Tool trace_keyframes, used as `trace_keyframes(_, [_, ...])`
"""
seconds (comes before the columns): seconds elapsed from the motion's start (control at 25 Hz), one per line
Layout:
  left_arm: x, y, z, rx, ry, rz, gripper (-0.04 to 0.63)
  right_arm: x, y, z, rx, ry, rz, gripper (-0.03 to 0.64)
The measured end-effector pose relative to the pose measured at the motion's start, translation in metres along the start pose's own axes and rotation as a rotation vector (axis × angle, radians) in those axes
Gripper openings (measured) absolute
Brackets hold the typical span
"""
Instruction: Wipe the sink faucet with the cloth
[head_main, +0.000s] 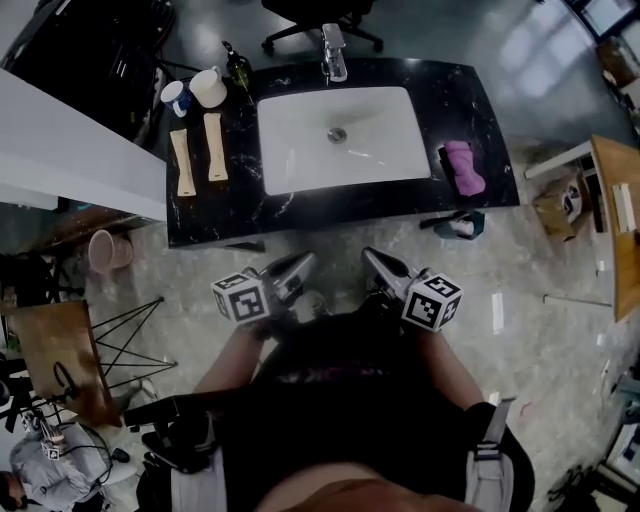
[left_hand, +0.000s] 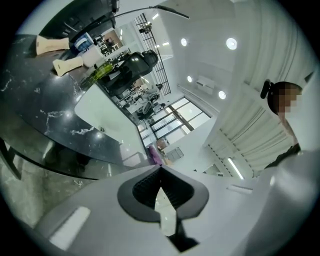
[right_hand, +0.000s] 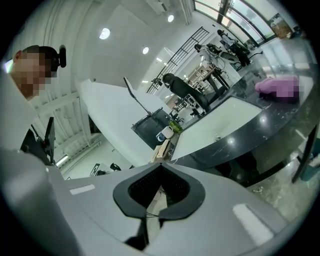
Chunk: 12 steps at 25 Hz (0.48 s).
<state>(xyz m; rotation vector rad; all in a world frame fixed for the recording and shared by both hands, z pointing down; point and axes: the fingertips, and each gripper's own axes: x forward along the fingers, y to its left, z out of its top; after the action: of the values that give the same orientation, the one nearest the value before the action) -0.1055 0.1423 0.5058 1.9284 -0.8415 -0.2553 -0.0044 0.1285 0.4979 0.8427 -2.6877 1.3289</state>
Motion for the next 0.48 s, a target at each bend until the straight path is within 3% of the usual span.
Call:
trace_keyframes(0.28, [0.004, -0.005, 0.008, 0.012, -0.052, 0.041, 0.0, -0.006, -0.005, 0.024, -0.019, 0.006, 0.022, 0.011])
trace_keyframes(0.48, [0.027, -0.024, 0.006, 0.026, -0.075, 0.028, 0.0, -0.02, -0.012, 0.046, -0.058, 0.027, 0.046, 0.011])
